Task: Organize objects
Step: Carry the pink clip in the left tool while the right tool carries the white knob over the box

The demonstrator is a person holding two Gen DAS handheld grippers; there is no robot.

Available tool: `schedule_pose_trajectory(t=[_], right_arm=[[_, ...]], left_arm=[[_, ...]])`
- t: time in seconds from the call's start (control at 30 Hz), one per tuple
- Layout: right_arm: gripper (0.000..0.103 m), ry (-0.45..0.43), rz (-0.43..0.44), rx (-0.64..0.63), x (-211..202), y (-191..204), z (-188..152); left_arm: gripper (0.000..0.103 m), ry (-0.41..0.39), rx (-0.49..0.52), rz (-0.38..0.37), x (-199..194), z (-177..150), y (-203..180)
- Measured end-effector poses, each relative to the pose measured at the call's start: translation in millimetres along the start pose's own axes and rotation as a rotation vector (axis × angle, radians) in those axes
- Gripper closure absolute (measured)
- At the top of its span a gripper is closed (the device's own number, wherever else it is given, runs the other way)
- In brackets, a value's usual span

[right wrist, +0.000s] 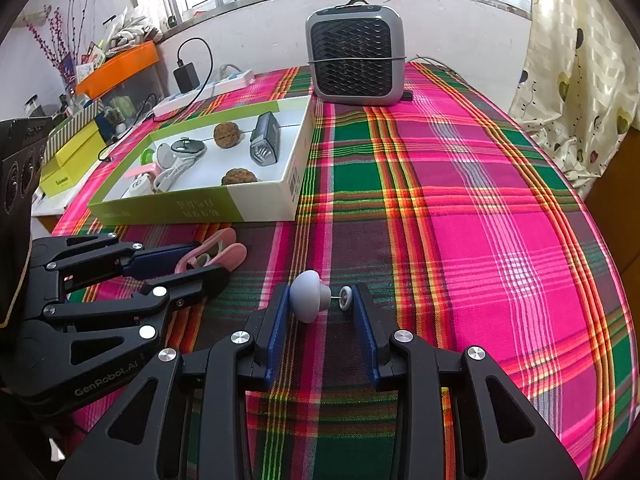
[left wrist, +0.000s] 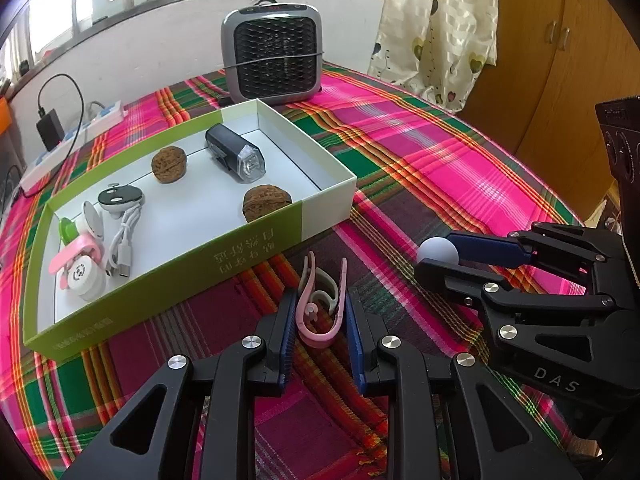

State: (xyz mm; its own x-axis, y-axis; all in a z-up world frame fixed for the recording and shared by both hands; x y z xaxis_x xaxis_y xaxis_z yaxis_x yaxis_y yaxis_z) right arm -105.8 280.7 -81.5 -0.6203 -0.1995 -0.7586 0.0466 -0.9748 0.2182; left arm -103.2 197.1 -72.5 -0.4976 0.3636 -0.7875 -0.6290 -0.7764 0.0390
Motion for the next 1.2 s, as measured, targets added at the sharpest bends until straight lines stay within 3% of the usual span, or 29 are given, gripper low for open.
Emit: schedule_pose_trajectory(t=[0.67, 1.2], right_arm=[[0.07, -0.042, 0.01, -0.025, -13, 11, 13], [0.07, -0.094, 0.049, -0.08, -22, 36, 43]], left_arm=[[0.082, -0.061, -0.021, 0.024, -26, 9, 1], [0.082, -0.11, -0.077, 0.08, -48, 19, 33]])
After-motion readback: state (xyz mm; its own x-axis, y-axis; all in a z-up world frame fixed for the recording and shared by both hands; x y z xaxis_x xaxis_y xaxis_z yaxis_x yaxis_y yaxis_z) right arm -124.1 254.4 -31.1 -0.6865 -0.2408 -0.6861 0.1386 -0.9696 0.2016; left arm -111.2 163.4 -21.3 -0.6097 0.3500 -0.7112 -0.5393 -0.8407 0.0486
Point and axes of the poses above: each gripper's, at about its wrist camera, not at the fingertips, and x roughly the way its jaws point, y to its left, z to its top, the point moved 10 cm from there along x, roughly the way its jaws point, and after that the axes turned 8 degrees about x, right-handed, at the moved point
